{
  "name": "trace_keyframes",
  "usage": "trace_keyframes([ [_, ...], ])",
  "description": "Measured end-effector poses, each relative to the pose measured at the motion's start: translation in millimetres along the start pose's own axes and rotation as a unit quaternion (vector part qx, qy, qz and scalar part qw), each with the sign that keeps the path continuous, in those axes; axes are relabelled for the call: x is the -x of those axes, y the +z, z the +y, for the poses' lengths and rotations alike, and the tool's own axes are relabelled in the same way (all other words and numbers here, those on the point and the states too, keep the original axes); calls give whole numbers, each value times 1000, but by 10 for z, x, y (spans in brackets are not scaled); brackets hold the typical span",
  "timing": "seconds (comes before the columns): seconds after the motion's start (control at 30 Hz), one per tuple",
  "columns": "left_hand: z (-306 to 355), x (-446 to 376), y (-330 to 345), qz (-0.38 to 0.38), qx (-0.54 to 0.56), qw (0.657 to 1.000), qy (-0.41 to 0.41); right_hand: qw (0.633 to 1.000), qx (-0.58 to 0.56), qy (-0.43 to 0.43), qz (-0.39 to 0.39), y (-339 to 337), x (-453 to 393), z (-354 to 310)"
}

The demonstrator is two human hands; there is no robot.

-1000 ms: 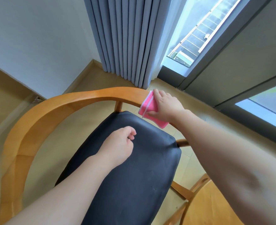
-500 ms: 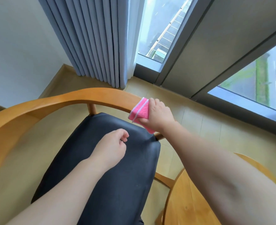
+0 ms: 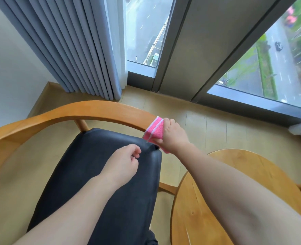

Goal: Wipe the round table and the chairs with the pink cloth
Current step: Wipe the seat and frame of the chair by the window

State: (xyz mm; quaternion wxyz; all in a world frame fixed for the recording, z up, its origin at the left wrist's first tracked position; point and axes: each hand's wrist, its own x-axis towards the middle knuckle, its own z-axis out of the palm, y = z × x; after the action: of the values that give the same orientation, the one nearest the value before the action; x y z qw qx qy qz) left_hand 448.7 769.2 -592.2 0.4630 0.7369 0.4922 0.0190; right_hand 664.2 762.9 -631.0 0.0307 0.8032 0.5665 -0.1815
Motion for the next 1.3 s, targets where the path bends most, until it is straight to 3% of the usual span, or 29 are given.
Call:
trace_keyframes([
  [0.17, 1, 74, -13, -3, 0, 1000, 2, 998, -36, 55, -6, 21, 140, 17],
  [0.33, 1, 179, -49, -3, -3, 1000, 4, 987, 6, 161, -29, 36, 287, 47],
  [0.5, 100, 276, -179, 8, -8, 1000, 22, 968, -41, 245, -24, -80, 397, -5],
  [0.6, 99, 373, -312, 26, -8, 999, 20, 978, -36, 204, -20, -160, 526, -117],
  [0.7, 63, 516, -445, 46, -5, 999, 17, 995, -51, 82, -18, -243, 717, -346],
  [0.83, 81, 719, -649, 61, -12, 997, 45, 988, -103, -54, -101, -474, 1005, -767],
  [0.93, 149, 909, -881, 46, 23, 995, 87, 982, -97, -126, -99, -707, 1240, -1041],
  [1.1, 181, 1278, -1168, 8, 53, 990, 133, 975, -110, -171, -90, -1023, 1611, -1353],
  [1.3, -3, 1682, -1417, -12, 15, 981, 195, 971, -137, -176, -89, -1135, 1933, -1729],
])
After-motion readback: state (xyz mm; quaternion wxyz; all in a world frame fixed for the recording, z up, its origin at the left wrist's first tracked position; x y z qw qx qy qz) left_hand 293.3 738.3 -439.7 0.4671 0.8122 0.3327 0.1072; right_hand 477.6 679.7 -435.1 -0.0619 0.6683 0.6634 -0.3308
